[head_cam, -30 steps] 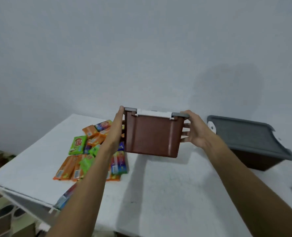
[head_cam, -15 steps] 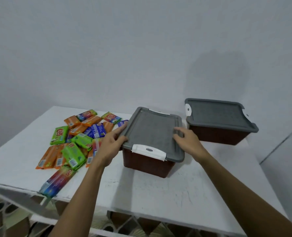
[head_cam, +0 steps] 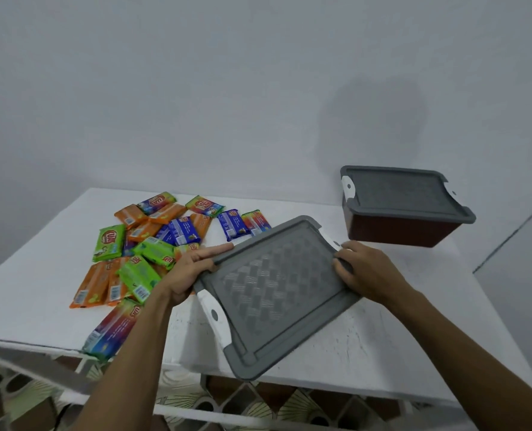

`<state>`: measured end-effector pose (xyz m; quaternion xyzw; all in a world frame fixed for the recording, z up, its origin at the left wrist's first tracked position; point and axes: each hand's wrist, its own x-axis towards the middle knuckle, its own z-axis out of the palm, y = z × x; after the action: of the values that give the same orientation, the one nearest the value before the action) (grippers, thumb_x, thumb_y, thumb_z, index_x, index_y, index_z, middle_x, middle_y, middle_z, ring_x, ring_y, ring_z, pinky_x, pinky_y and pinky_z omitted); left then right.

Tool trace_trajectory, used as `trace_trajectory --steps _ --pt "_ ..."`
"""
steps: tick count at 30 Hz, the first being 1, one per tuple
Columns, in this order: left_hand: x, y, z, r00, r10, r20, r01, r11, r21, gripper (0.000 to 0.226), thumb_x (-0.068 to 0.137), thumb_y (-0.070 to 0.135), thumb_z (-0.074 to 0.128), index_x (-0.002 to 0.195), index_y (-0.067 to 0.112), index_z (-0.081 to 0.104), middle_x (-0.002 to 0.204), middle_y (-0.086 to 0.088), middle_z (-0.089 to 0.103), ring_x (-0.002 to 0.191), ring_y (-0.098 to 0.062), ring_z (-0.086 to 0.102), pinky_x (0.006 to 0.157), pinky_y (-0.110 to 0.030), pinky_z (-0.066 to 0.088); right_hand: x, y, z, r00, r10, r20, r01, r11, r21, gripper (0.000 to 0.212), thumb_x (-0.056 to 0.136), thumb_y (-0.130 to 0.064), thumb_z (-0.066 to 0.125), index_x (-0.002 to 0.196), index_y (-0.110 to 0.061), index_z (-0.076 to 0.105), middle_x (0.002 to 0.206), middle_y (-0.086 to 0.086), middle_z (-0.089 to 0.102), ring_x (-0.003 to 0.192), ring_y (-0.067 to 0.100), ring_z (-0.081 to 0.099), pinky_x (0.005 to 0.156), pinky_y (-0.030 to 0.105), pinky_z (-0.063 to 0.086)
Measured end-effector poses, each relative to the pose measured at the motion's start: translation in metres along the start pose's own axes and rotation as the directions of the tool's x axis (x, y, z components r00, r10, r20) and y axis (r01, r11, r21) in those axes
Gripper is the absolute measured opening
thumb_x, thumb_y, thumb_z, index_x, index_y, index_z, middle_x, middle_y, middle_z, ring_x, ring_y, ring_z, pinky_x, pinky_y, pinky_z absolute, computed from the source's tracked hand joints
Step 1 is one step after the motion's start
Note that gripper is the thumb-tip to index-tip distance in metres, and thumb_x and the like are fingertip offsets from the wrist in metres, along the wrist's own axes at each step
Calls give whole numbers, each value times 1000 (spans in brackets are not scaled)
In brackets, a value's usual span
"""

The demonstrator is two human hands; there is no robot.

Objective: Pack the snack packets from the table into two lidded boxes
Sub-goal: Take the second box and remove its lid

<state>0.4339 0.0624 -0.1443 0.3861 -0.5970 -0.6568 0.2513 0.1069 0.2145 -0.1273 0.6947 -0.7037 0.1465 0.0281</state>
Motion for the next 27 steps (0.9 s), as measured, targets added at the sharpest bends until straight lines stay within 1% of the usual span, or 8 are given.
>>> trace_trajectory --steps 2,6,11,14,16,17,21,27 --pt "11 2 8 999 -11 40 11 1000 -1 50 86 -8 45 111 24 74 124 -9 65 98 -23 65 76 -27 57 -13 4 0 1000 25 -2 -25 998 -49 26 94 -28 52 93 -10 71 96 7 68 69 16 61 66 24 53" --pt "33 6 29 998 25 51 -30 995 100 49 85 -6 47 113 24 73 134 -6 56 119 -27 53 88 -34 55 -42 13 -1 994 85 -62 -87 996 -25 21 93 -26 59 94 -10 72 110 11 70 73 19 68 71 24 54" --pt "46 20 59 989 107 105 -135 943 305 45 91 -2 47 116 29 69 131 -3 58 98 -10 55 73 -13 50 -48 31 -10 966 246 75 -245 969 -22 44 98 -41 42 139 -26 45 126 6 57 96 18 57 79 25 46" --pt "51 21 67 960 238 145 -275 724 632 41 94 14 49 125 38 60 131 -1 58 111 -9 52 95 -26 47 -46 27 -13 902 382 202 -385 923 -28 52 100 -48 31 149 -33 25 116 9 55 89 17 54 76 28 45" --pt "48 12 73 950 300 82 -244 555 795 41 98 22 47 135 36 52 140 -5 48 124 -17 46 104 -37 41 -49 22 -14 888 424 178 -425 905 -35 52 101 -48 29 150 -32 23 112 12 57 83 18 52 73 29 43" --pt "42 8 77 953 303 22 -191 541 819 41 99 27 45 139 36 47 144 -8 42 128 -22 44 105 -39 39 -51 19 -14 885 439 158 -438 898 -41 51 101 -47 28 150 -31 24 109 12 59 79 18 50 71 29 41" --pt "8 0 92 976 193 -99 -31 576 817 56 100 42 42 151 34 22 145 -13 41 122 -28 51 99 -39 43 -67 8 -12 868 487 94 -482 873 -79 51 102 -44 28 149 -26 26 88 3 55 68 15 49 63 26 38" --pt "-25 -10 100 928 310 -204 -37 625 780 54 98 38 48 149 28 33 124 -17 64 112 -28 61 89 -36 47 -84 7 -15 867 488 102 -495 868 51 48 104 -34 26 152 -28 25 92 11 66 60 13 45 62 25 37"
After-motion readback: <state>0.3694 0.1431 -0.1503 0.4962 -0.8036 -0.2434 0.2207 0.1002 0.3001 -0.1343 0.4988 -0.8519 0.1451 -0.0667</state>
